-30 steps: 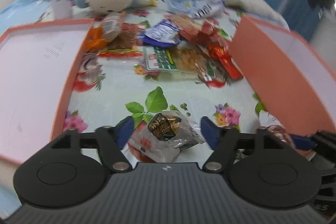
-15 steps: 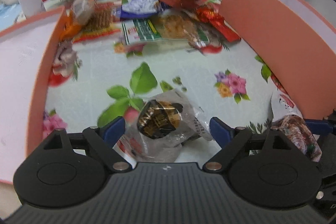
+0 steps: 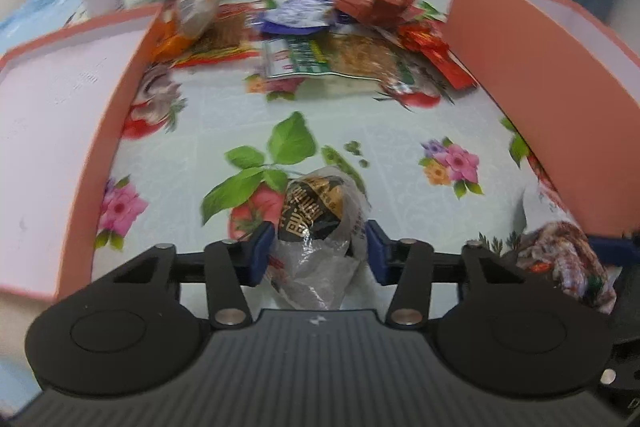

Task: Organize snacks
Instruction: 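Lift both held bags and carry them toward the deep pink box, then open the right tool over the deep pink box while the left tool releases its bag inside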

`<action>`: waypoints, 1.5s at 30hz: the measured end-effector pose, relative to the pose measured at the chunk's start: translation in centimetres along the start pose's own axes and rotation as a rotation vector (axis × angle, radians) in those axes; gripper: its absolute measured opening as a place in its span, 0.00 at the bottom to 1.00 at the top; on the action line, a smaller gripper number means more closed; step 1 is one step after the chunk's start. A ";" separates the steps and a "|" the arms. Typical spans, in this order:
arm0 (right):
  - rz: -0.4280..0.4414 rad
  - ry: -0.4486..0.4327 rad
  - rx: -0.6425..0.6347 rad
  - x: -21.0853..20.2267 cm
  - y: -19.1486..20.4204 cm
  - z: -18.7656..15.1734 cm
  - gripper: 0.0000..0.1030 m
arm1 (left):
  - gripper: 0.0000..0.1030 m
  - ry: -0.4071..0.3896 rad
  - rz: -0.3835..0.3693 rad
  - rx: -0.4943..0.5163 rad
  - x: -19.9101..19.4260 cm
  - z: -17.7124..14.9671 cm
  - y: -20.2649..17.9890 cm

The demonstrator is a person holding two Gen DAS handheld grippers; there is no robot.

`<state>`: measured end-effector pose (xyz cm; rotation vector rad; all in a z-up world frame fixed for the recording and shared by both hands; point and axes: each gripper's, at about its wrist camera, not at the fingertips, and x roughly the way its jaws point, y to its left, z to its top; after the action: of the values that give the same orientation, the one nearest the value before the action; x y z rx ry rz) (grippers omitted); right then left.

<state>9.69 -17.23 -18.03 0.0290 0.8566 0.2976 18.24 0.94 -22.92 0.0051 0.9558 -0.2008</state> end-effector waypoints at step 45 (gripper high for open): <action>-0.173 -0.321 0.260 -18.7 -10.4 3.3 0.64 | 0.50 -0.264 -0.260 -0.155 -18.6 5.6 -13.3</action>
<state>3.24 -31.89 -3.53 0.2377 0.5694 0.0148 10.04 -9.52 -3.51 -0.2835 0.7041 -0.3575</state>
